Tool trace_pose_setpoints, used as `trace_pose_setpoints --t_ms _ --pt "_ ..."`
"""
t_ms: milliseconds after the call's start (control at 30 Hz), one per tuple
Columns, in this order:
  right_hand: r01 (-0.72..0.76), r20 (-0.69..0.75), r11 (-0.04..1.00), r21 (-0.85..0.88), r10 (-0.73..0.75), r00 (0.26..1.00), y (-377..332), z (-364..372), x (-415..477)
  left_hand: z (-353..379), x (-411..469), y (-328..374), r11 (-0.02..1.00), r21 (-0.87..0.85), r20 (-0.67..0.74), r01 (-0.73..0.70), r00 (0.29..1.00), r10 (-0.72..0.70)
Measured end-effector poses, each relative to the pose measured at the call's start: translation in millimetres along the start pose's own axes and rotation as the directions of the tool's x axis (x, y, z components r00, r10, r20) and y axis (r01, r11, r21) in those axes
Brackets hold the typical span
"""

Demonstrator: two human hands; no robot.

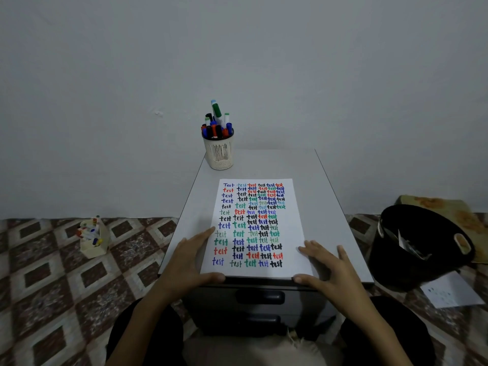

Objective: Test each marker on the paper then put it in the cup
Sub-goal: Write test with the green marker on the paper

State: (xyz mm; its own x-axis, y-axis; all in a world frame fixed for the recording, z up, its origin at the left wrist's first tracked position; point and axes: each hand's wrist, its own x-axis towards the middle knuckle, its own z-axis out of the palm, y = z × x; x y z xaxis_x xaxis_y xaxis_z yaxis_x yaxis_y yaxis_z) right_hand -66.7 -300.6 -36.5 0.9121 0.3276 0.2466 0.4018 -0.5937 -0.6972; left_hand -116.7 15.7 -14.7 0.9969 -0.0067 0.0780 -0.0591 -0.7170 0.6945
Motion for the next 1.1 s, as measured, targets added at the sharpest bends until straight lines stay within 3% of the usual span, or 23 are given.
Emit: trace_pose_setpoints --t_ms 467,1100 --pt "-0.056 0.064 0.998 0.038 0.053 0.997 10 -11 14 -1 17 11 0.991 0.016 0.077 0.131 0.988 -0.131" --pt "-0.121 -0.037 0.993 -0.005 0.12 0.992 27 -17 60 9 85 5 0.981 0.192 0.134 -0.001 0.991 -0.025"
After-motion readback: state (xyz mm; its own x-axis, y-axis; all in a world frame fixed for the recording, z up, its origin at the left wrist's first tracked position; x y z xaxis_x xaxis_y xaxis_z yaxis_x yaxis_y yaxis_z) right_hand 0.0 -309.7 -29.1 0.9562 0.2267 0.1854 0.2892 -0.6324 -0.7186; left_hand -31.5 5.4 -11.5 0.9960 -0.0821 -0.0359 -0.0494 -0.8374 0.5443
